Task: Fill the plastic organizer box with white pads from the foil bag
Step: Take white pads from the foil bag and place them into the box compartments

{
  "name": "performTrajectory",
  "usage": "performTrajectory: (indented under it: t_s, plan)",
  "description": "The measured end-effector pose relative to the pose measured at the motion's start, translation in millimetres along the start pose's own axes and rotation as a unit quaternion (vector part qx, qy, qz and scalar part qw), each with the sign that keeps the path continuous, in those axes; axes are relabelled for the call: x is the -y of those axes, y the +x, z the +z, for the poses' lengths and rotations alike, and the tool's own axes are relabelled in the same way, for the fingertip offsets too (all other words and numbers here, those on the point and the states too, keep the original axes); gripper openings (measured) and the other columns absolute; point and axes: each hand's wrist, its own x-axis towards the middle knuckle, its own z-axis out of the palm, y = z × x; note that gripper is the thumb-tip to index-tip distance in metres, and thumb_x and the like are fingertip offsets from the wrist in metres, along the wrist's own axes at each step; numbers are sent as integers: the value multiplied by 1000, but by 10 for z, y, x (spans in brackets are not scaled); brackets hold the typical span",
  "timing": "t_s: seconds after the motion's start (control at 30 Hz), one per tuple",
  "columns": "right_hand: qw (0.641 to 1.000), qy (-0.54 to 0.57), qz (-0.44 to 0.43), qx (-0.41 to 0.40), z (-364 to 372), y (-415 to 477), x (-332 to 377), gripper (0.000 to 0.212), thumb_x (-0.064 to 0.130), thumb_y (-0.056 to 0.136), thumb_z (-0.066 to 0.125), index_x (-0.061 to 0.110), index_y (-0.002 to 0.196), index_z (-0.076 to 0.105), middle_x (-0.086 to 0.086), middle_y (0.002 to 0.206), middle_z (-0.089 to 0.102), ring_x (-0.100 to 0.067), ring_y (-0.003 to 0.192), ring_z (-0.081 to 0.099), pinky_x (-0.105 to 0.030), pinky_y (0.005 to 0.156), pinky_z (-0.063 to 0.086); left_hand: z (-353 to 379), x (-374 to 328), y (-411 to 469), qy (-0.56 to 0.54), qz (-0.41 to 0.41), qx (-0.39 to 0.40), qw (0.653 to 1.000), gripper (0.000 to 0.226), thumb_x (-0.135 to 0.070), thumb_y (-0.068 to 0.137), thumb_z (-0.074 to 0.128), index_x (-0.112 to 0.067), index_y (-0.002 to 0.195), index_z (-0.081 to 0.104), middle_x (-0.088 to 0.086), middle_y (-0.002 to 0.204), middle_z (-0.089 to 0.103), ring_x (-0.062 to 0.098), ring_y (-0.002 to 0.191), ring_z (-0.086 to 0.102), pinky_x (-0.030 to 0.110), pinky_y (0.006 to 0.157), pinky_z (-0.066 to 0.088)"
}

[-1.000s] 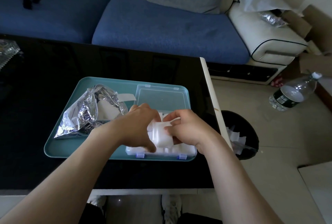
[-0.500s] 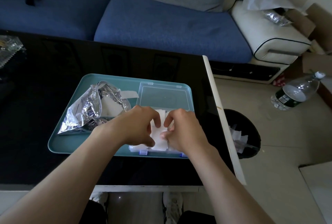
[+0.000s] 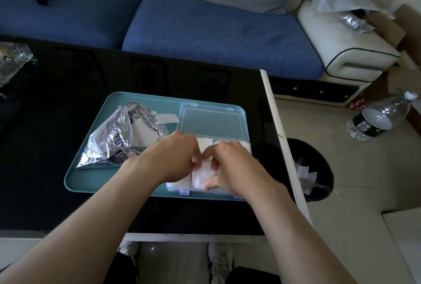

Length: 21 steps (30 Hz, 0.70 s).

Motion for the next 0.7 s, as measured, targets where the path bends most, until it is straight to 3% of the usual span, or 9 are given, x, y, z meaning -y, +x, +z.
performTrajectory:
  t_s: [0.2,0.3,0.37,0.53,0.63,0.7]
  plan:
    - [1000,17,17,-14,20,7,-18,47,25,72,97,34,114,75,14,88,63,-10,86,64,-29,73,52,-2,-13,-16,-5,-25,-3,1000,8,-32,82,79,-39,80,75,-13,87,72,15,84,72,39,81,62]
    - [1000,-18,14,-6,29,21,10,47,31,74,93,35,117,74,10,95,65,-16,95,62,-28,65,41,-28,-18,-17,-12,-35,-12,999,15,-29,83,68,-41,74,68,-12,88,70,18,85,71,40,79,62]
    - [999,-49,4,-5,48,37,43,45,26,81,84,34,123,73,3,104,69,-23,102,61,-31,68,40,-46,-36,-16,-35,-42,-28,998,15,-28,83,59,-39,74,63,-7,92,68,21,87,69,42,80,61]
    - [997,-68,11,-26,33,54,111,25,16,88,67,27,109,74,0,102,72,-26,96,68,-37,78,59,-125,-9,-8,-24,-62,-214,975,24,-7,88,56,-24,94,72,3,103,60,29,93,62,44,75,56]
    - [996,-40,5,-77,-30,56,176,12,21,88,64,29,92,72,6,83,70,-18,83,66,-35,70,60,-218,100,-29,41,-119,-314,941,30,2,81,65,-18,101,77,12,111,53,38,104,51,50,82,50]
    - [991,-12,-6,-130,-47,96,238,11,25,92,61,28,86,69,8,77,67,-13,73,64,-34,64,59,-271,186,-59,81,-157,-331,927,33,-4,76,75,-23,103,78,10,119,49,38,110,44,48,89,42]
